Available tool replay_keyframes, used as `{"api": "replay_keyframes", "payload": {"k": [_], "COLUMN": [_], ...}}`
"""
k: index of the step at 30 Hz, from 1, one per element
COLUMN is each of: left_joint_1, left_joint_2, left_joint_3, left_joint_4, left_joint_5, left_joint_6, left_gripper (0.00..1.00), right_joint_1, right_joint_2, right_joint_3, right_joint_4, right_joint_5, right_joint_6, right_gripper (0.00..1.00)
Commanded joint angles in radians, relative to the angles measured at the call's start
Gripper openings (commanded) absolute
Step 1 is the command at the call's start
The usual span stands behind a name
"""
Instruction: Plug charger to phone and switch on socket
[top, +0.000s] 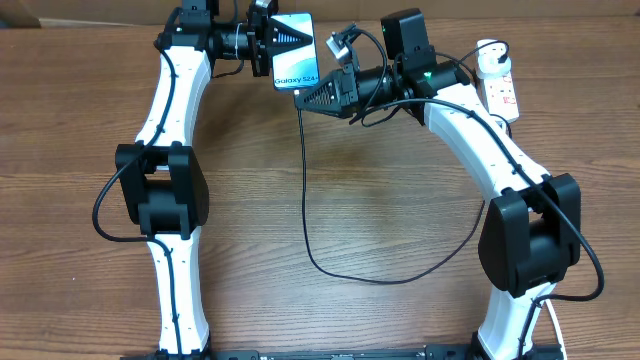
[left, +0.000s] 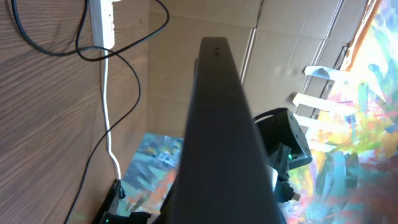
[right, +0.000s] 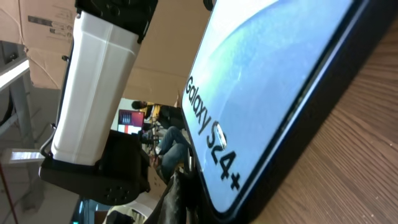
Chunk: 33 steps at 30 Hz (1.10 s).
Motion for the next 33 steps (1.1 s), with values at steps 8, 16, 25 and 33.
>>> {"api": "replay_keyframes", "payload": {"k": [8, 16, 25, 33], "left_joint_1": [-0.007, -0.006, -0.005, -0.005], "left_joint_2": [-0.03, -0.03, -0.03, -0.03], "left_joint_3": [0.031, 0.031, 0.031, 0.031], "left_joint_4": [0.005, 0.005, 0.008, 0.008], "left_joint_5": [0.045, 0.045, 0.045, 0.045], "left_joint_6": [0.006, 0.017, 0.016, 0.016], "left_gripper": [0.04, 0.04, 0.04, 0.04], "right_joint_1": [-0.004, -0.004, -0.041, -0.05], "right_joint_2": [0.033, 0.049, 0.049, 0.049], "right_joint_3": [0.002, 0.002, 0.002, 0.002], "right_joint_4": [0.007, 0.057, 0.07, 0.069], "right_joint_5": [0.008, -0.066, -0.154, -0.154], "right_joint_6": [0.029, 0.043, 0.045, 0.045], "right_gripper": [0.04, 0.04, 0.04, 0.04]}}
